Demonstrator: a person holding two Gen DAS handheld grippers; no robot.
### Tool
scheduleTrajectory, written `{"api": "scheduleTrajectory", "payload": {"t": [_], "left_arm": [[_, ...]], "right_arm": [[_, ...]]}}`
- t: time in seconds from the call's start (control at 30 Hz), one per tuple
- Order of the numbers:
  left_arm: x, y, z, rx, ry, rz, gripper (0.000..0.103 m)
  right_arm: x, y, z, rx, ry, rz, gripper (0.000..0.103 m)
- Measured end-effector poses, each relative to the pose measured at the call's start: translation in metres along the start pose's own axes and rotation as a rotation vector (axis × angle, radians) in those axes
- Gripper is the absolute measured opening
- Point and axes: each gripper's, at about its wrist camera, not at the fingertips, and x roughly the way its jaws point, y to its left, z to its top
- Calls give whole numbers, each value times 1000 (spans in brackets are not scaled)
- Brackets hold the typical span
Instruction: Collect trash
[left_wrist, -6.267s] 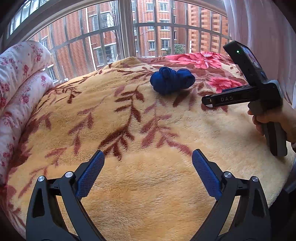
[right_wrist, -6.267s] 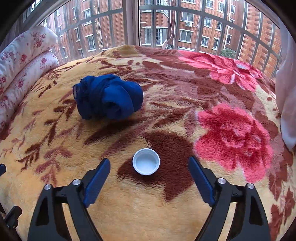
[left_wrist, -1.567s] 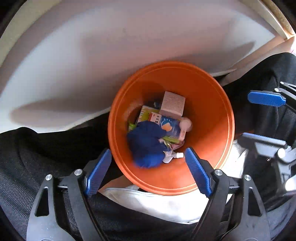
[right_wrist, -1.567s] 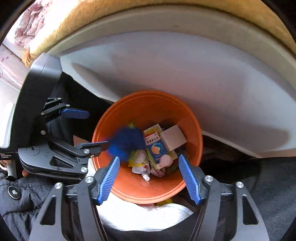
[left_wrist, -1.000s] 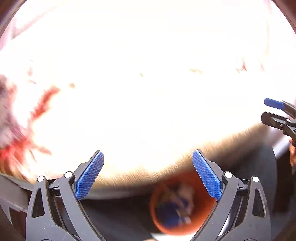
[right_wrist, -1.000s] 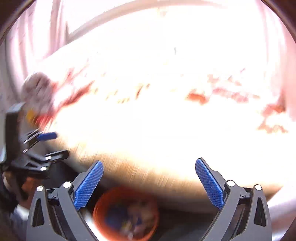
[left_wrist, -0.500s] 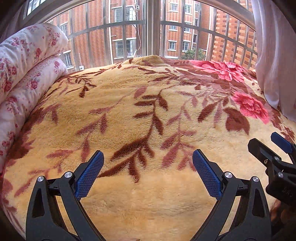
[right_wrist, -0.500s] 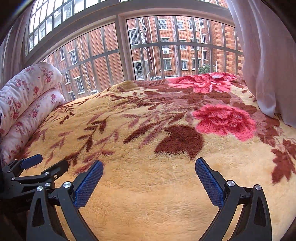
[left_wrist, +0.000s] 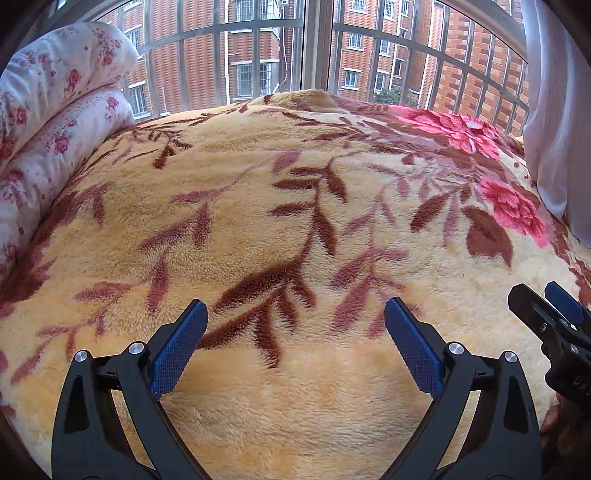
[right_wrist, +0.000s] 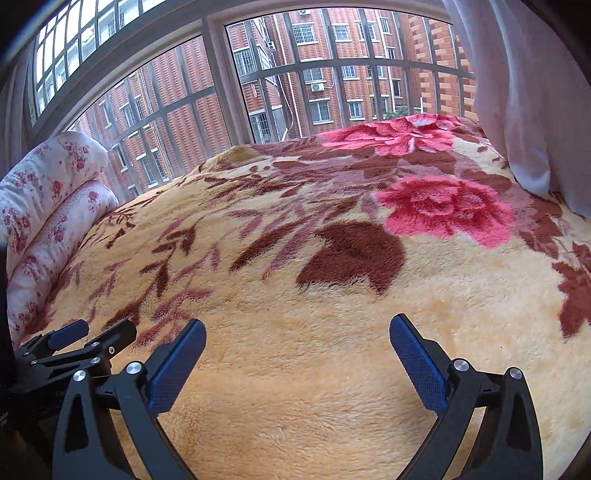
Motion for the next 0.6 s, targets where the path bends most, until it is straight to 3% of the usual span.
{"api": "scheduleTrajectory", "payload": {"t": [0.6], "left_arm": [[1, -2, -2, 8, 0, 11, 94]], "right_arm": [[1, 0, -1, -2, 5, -19, 98]]}}
